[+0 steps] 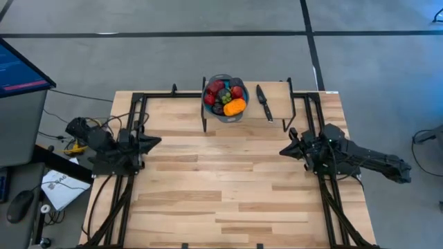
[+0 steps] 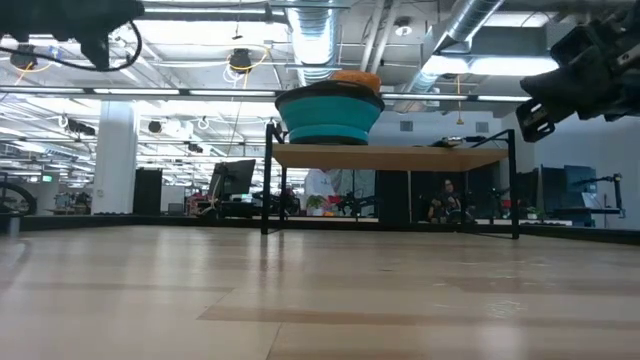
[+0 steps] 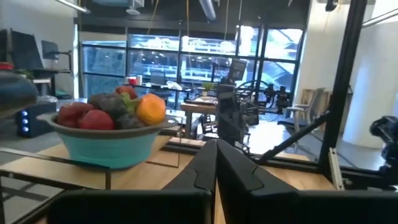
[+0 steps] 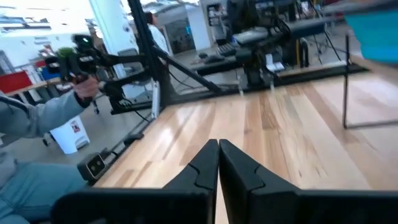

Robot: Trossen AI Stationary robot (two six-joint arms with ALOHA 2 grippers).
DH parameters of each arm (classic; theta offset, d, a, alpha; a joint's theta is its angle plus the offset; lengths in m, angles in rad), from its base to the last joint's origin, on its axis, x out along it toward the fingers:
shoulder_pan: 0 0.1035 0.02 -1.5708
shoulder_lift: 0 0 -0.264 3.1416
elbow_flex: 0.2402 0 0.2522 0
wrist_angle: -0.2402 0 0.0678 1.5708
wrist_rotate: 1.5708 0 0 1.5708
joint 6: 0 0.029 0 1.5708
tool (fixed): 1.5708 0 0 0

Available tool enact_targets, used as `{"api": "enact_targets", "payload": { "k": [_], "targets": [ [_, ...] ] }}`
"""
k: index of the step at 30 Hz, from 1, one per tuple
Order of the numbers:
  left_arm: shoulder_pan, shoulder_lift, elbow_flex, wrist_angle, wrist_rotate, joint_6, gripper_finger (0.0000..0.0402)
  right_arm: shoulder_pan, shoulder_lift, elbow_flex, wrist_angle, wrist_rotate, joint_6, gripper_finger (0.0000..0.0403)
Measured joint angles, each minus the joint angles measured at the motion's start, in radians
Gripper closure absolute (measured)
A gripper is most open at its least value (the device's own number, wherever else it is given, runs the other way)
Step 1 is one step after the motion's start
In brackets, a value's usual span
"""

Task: Pick & Place Fruit
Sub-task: Return to Home Position

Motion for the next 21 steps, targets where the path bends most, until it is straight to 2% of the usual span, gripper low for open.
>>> {"api": "enact_targets", "payload": {
  "k": [7, 15, 17, 21],
  "targets": [
    [0.004, -0.012, -0.068, 0.051, 0.022, 0.000, 0.0398, 0.000, 0.009, -0.001, -0.016, 0.007, 0.000, 0.0395],
    [0.105, -0.012, -0.198, 0.238, 0.207, -0.010, 0.0398, 0.000, 0.010, -0.001, -0.017, 0.007, 0.000, 0.0395],
    [0.155, -0.011, -0.207, 0.220, 0.258, -0.052, 0.0397, 0.000, 0.010, -0.001, -0.017, 0.007, 0.000, 0.0395],
    [0.280, 0.001, -0.207, 0.225, 0.451, -0.092, 0.0396, 0.000, 0.010, -0.001, -0.018, 0.007, 0.000, 0.0395]
  ]
}}
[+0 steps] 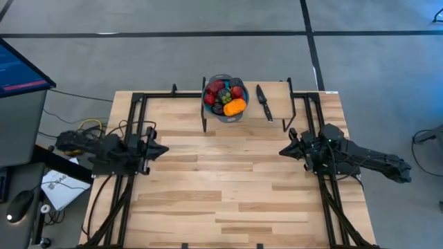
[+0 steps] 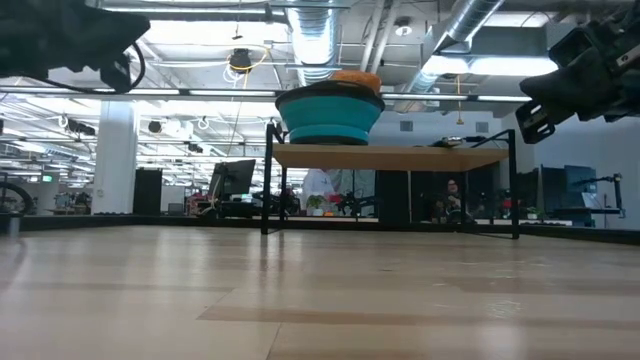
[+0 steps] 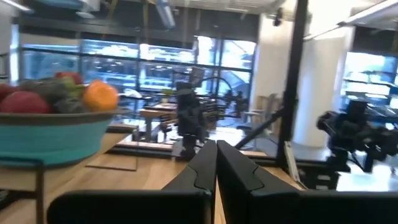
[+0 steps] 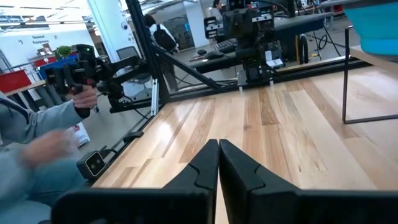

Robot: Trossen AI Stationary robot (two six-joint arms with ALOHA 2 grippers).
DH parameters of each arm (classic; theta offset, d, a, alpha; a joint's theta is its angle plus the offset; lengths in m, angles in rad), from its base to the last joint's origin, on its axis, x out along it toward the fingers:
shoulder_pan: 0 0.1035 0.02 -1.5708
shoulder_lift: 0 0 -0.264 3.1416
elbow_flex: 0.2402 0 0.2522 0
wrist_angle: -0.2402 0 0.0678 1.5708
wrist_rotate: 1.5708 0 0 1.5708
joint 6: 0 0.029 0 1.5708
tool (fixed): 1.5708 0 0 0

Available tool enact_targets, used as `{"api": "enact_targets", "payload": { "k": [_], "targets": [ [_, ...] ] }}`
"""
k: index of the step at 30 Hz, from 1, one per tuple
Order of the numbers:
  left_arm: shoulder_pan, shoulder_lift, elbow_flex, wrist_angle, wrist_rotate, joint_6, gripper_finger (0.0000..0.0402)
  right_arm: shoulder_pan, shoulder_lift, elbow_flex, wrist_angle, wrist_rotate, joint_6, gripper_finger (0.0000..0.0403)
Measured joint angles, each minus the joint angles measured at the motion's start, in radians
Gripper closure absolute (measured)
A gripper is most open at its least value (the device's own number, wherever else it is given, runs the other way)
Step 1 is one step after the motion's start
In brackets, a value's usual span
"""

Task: Pick & Place Fruit
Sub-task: Return to Home Position

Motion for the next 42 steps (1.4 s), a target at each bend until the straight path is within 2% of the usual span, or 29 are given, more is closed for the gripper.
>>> {"api": "enact_targets", "payload": {
  "k": [2, 4, 9, 21, 25, 31, 37, 42],
  "targets": [
    [0.060, 0.005, 0.000, -0.003, 0.090, 0.006, 0.0397, 0.000, 0.000, 0.000, 0.000, 0.000, 0.000, 0.0395],
    [0.104, 0.028, 0.000, -0.008, 0.122, 0.035, 0.0399, 0.000, 0.000, 0.000, 0.000, 0.000, 0.000, 0.0395],
    [0.150, 0.103, 0.000, -0.006, 0.114, 0.043, 0.0396, 0.000, 0.000, 0.000, -0.001, 0.000, 0.000, 0.0395],
    [0.152, 0.239, 0.000, -0.009, 0.113, 0.043, 0.0394, 0.000, 0.000, 0.000, -0.001, 0.000, 0.000, 0.0395],
    [0.152, 0.183, 0.000, -0.081, 0.130, 0.043, 0.0393, 0.000, 0.000, 0.000, -0.001, 0.000, 0.000, 0.0395],
    [0.153, -0.004, 0.000, -0.226, 0.139, 0.047, 0.0393, 0.000, 0.000, 0.000, -0.001, 0.000, 0.000, 0.0395],
    [0.159, -0.014, 0.000, -0.233, 0.152, 0.120, 0.0393, 0.000, 0.000, 0.000, -0.002, 0.000, 0.000, 0.0395],
    [0.216, -0.014, 0.000, -0.248, 0.239, 0.125, 0.0393, 0.000, 0.000, 0.000, -0.001, 0.000, 0.000, 0.0395]
  ]
}}
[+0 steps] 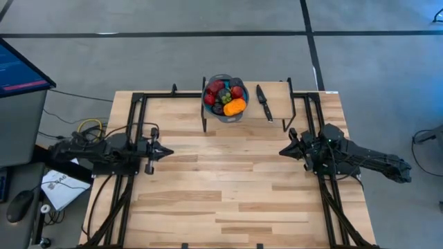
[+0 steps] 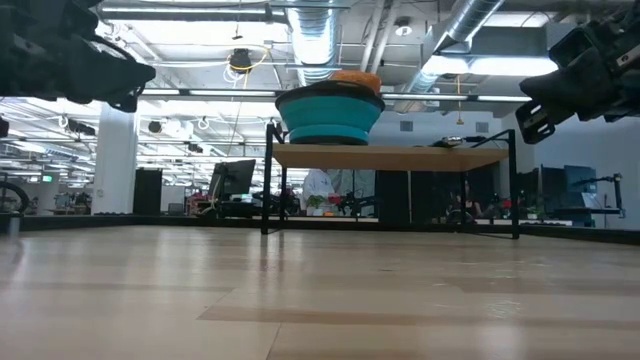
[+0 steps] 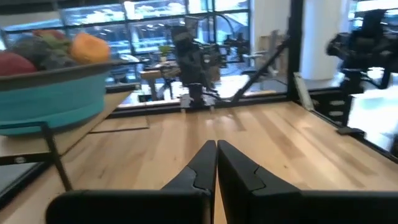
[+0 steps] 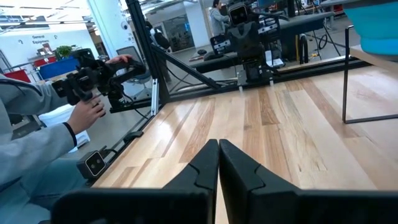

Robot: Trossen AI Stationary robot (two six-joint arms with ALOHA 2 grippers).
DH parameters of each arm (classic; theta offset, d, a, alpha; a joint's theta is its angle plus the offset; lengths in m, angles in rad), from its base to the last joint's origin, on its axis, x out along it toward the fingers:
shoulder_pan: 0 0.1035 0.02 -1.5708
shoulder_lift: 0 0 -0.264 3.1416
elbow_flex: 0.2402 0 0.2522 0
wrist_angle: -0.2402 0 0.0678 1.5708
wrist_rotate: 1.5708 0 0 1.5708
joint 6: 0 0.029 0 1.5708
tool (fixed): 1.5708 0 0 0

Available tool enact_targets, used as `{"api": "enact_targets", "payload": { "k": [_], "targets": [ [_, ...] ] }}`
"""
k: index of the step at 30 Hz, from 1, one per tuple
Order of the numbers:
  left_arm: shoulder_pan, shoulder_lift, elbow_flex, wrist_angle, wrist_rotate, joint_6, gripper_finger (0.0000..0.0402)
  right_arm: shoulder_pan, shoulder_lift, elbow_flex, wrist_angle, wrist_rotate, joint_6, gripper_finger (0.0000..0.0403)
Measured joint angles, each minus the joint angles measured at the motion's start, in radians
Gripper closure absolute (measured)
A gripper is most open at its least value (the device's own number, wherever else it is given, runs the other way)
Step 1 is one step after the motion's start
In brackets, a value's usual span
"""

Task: Pick & Place Fruit
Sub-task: Return to Home Position

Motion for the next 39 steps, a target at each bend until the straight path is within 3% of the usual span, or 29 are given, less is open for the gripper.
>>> {"api": "enact_targets", "payload": {
  "k": [3, 7, 15, 39],
  "targets": [
    [0.023, 0.000, 0.000, -0.004, 0.060, -0.034, 0.0394, 0.000, 0.000, 0.000, 0.000, 0.000, 0.000, 0.0395],
    [0.022, 0.000, 0.000, -0.006, 0.059, -0.133, 0.0393, 0.000, 0.000, 0.000, 0.000, 0.000, 0.000, 0.0395],
    [0.020, 0.000, -0.001, 0.002, 0.061, -0.016, 0.0394, 0.000, 0.000, 0.000, 0.000, 0.000, 0.000, 0.0395],
    [0.020, 0.009, -0.001, 0.046, 0.061, -0.014, 0.0394, 0.000, 0.000, 0.000, 0.000, 0.000, 0.000, 0.0395]
  ]
}}
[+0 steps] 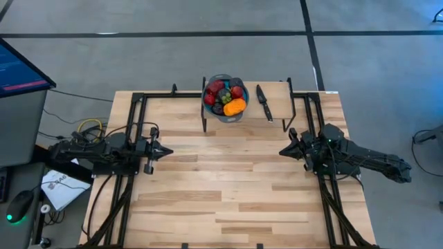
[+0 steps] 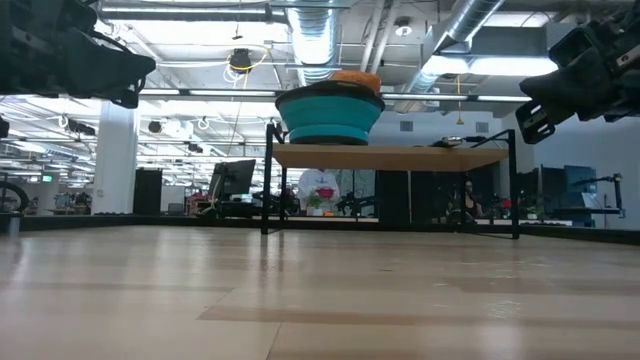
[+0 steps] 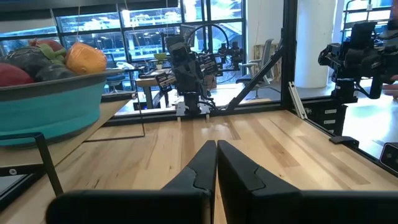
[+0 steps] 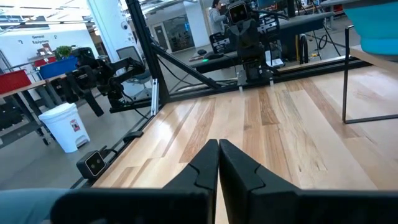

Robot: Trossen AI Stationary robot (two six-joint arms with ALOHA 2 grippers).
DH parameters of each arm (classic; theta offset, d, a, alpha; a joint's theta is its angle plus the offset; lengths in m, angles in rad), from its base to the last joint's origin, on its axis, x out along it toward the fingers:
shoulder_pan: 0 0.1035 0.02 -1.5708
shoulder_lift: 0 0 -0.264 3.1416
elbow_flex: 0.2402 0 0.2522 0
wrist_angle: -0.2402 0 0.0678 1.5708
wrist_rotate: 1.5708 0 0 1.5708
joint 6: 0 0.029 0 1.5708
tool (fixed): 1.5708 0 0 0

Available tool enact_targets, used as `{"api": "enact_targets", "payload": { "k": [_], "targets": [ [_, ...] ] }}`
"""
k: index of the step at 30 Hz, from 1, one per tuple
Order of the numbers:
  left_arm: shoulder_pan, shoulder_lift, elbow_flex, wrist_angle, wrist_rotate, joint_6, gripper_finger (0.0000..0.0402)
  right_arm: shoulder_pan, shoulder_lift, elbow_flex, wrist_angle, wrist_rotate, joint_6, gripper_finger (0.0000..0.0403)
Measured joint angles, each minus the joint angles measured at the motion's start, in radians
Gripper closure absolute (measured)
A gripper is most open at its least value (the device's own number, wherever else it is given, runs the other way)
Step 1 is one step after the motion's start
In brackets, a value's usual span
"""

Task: Pick & Place Fruit
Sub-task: Return to Home Position

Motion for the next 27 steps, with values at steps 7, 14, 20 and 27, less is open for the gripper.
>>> {"api": "enact_targets", "payload": {
  "k": [7, 14, 20, 27],
  "targets": [
    [0.000, 0.000, 0.000, 0.004, 0.000, 0.000, 0.0394, -0.009, 0.000, 0.000, 0.001, 0.041, -0.062, 0.0395],
    [0.000, 0.000, 0.000, 0.006, 0.001, 0.000, 0.0394, -0.009, -0.069, -0.009, 0.027, 0.061, -0.298, 0.0401],
    [0.000, 0.009, 0.000, 0.010, 0.001, 0.000, 0.0394, 0.128, -0.097, -0.008, 0.071, 0.276, -0.485, 0.0402],
    [0.000, 0.030, 0.000, 0.015, 0.002, 0.000, 0.0394, 0.273, -0.097, -0.014, -0.021, 0.542, -0.415, 0.0402]
  ]
}}
